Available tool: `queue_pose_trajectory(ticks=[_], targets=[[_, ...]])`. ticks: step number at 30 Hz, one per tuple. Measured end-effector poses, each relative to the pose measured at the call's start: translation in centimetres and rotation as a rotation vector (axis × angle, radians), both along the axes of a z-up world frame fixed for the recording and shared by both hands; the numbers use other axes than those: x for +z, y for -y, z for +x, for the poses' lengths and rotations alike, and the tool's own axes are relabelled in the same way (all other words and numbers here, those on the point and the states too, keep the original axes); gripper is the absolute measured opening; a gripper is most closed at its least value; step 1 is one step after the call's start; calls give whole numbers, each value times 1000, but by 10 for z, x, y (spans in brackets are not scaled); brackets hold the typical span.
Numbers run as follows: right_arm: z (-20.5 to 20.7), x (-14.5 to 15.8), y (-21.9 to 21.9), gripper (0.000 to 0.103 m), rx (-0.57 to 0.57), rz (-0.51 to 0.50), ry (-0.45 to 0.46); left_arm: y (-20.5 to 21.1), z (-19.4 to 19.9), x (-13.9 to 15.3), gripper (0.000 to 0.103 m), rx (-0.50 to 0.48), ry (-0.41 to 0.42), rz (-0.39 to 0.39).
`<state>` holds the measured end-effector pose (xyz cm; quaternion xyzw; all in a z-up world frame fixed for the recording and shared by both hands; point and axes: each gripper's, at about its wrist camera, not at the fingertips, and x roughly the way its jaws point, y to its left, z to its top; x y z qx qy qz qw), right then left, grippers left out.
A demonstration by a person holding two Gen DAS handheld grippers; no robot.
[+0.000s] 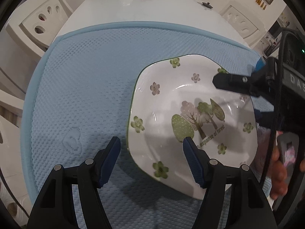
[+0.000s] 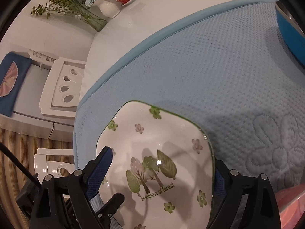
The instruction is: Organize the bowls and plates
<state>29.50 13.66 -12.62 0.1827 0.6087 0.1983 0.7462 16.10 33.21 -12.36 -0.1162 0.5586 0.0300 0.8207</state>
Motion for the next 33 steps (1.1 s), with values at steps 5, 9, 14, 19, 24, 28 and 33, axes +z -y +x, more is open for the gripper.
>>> queue_pose_trajectory(ticks=[5, 9, 14, 19, 24, 28, 33], targets=[[-19, -15, -11, 94, -3, 70, -100, -10, -6, 0, 65, 30, -5, -6], [-31, -14, -27, 99, 17, 29, -71, -23, -11, 2, 65, 64, 1, 19], [-37, -15, -52, 100, 63, 22, -61, -44, -19, -4, 65, 118, -24, 0], [-44, -18, -79, 101, 130, 22, -61, -61, -27, -6, 65, 173, -30, 1], [-53, -21, -98, 102, 152, 57, -74, -71, -35, -8, 65, 199, -38, 18], [-49, -22, -99, 101, 175, 78, -84, -75, -41, -6, 65, 196, -5, 28], [-47, -20, -73, 93, 107, 118, -71, -79, -40, -6, 63, 190, 44, -18]])
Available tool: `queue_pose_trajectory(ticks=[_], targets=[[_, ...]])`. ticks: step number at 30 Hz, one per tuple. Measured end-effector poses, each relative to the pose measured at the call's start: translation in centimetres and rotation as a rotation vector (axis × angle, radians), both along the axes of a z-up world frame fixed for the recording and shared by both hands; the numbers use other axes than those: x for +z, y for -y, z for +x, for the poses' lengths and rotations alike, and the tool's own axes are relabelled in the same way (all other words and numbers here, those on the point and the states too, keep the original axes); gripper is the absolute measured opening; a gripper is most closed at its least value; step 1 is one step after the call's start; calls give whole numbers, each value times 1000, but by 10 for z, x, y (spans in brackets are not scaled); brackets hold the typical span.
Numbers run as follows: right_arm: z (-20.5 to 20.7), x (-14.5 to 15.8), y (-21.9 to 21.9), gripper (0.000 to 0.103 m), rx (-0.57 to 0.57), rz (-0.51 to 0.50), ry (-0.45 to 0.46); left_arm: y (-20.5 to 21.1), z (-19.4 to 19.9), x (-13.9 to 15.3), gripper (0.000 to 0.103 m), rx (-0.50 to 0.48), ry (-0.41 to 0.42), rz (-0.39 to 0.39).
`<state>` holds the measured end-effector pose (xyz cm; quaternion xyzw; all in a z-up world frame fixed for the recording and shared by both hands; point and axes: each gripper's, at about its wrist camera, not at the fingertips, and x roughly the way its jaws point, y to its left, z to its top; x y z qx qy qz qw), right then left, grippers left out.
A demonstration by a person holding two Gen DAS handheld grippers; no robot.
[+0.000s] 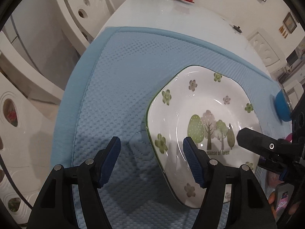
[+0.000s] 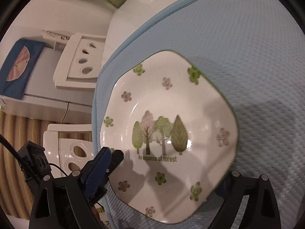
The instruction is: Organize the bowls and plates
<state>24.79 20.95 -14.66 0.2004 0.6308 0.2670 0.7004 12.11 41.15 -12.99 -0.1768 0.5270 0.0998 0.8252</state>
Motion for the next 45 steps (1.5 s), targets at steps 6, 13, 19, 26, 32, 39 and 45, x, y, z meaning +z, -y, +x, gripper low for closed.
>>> queue_pose_trajectory(ticks=[6, 13, 19, 26, 32, 39, 45], targets=[[5, 14, 24, 80, -67, 14, 106, -2, 5, -4, 39, 9, 15, -32], [11, 10, 32, 52, -54, -13, 130, 0, 8, -4, 25, 10, 47, -90], [8, 7, 40, 48, -34, 17, 149, 1, 10, -6, 23, 14, 47, -100], [-1, 3, 31, 42, 34, -27, 227, 0, 13, -12, 25, 16, 48, -110], [-1, -2, 28, 38, 54, -43, 265, -7, 14, -17, 28, 17, 66, -148], [-3, -5, 27, 38, 91, -29, 329, -4, 15, -18, 36, -3, 71, -156], [-10, -3, 25, 31, 123, -84, 400, -3, 15, -17, 33, 7, 81, -151]])
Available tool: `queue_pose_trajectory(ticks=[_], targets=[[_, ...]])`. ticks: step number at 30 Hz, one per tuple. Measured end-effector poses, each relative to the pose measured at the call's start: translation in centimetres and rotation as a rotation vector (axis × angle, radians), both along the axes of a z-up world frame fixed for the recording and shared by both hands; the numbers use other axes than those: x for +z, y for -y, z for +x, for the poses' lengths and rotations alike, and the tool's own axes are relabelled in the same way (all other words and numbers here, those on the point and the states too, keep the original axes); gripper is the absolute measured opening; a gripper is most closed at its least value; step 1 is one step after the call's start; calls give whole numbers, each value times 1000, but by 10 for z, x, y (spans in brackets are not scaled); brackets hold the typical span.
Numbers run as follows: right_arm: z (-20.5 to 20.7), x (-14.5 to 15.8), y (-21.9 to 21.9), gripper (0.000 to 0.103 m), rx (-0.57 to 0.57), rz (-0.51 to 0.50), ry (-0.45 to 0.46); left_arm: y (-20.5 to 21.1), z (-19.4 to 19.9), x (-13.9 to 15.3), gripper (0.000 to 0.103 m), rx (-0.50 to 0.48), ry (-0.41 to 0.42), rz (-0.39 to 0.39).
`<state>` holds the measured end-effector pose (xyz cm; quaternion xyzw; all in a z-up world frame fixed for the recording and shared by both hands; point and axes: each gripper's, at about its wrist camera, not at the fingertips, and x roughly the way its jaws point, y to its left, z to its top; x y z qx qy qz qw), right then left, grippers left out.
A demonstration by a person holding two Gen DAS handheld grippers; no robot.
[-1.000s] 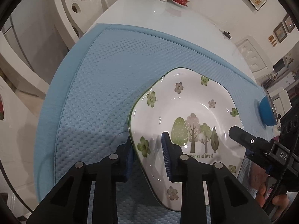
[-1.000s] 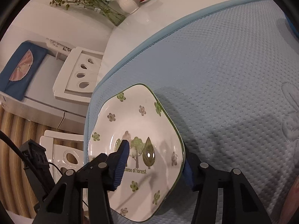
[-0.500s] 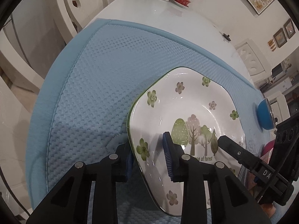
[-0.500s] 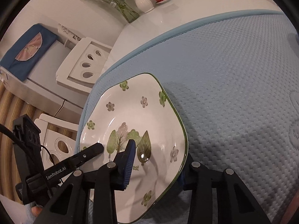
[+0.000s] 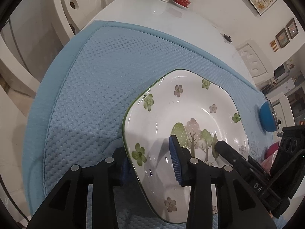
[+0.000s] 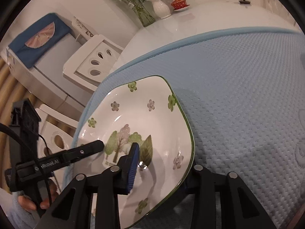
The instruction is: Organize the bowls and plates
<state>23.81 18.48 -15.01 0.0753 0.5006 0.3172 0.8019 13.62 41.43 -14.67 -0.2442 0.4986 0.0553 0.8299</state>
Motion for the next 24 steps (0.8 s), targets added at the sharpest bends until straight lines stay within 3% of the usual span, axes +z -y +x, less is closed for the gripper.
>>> queue_pose_trajectory(ticks=[4, 13, 18, 24], targets=[[-2, 1, -1, 26, -23, -17, 15, -3, -2, 1, 26, 16, 8, -1], [-11, 18, -1, 22, -42, -84, 39, 5, -18, 16, 26, 6, 9, 46], [-23, 23, 5, 22, -56, -80, 34, 4, -27, 21, 26, 20, 6, -19], [-34, 23, 14, 22, -70, -57, 21, 15, -36, 29, 26, 10, 11, 13]])
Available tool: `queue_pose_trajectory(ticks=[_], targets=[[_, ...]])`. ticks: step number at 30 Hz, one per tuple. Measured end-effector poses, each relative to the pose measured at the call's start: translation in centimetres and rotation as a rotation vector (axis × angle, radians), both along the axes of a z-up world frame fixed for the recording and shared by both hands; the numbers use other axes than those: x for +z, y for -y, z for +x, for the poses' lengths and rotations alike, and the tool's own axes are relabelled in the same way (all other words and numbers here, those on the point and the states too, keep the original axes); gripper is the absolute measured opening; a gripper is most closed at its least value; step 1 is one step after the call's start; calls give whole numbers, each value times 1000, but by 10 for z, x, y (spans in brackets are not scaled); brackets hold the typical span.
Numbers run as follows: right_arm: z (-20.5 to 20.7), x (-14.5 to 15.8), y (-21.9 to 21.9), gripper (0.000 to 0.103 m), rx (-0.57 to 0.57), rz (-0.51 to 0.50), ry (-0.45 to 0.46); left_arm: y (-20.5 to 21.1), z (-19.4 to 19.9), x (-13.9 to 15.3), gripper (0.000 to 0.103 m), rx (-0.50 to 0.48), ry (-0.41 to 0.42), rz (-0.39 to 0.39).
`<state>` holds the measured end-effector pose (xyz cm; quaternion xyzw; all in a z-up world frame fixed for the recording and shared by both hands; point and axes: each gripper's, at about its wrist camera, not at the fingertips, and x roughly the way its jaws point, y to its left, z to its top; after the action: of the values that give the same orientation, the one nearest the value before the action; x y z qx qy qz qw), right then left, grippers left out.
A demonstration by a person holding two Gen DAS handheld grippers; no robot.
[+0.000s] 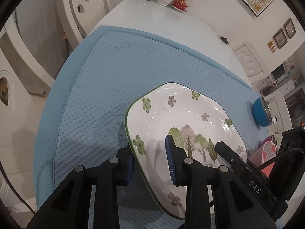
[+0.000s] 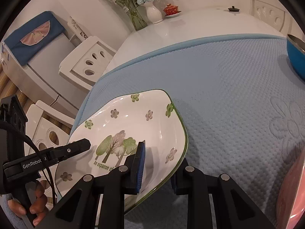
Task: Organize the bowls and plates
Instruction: 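Carry the held tree plate with both grippers over the plate stack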
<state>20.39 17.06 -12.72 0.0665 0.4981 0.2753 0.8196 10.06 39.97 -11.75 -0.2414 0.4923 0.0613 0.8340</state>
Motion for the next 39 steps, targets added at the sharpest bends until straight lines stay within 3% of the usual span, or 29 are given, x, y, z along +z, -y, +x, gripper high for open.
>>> queue_pose_trajectory(ticks=[15, 39], targets=[[-18, 25, 19, 22, -6, 30, 54, 20, -28, 9, 26, 23, 15, -3], [-65, 48, 23, 22, 77, 54, 95, 29, -79, 36, 25, 68, 76, 40]])
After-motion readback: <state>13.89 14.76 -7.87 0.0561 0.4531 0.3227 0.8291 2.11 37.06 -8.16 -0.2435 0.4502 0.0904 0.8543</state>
